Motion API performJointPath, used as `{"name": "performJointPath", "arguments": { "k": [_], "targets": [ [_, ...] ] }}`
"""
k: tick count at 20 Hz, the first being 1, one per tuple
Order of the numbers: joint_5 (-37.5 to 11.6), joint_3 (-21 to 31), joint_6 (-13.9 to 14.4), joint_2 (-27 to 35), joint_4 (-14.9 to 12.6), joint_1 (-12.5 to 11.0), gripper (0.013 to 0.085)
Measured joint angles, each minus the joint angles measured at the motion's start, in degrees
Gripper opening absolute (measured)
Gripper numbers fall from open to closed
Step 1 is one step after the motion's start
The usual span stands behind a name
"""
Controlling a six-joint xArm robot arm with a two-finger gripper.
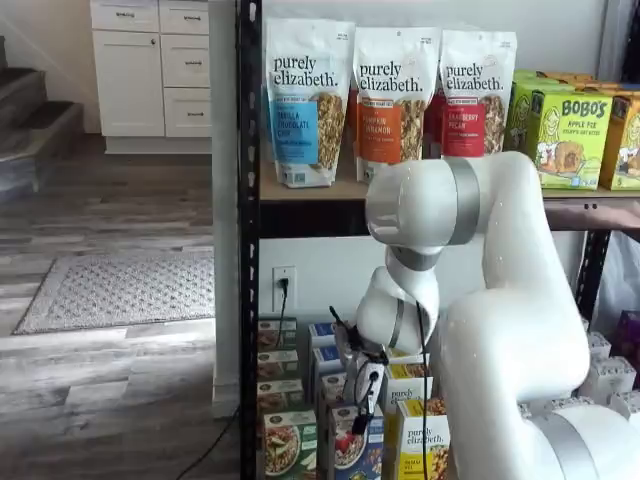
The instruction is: Pick up the blue and white box that is on the bottom shelf, the second box from the left
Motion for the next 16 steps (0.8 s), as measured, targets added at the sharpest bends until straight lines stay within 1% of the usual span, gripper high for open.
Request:
{"name": "performJointPath", "arguments": {
  "k": [3, 7, 11, 16],
  "targets": [
    [1.3, -2.2, 2.1, 1.5, -2.4, -0.2, 0.085],
    [3.5, -5.4, 5.8, 3.9, -6.8, -0.5, 0.085],
    [5.2, -7.4, 7.2, 5.4, -8.8, -1.0, 0.085],
    [6.3, -7.9, 7.6, 5.9, -9.7, -1.3, 0.085]
  ]
}}
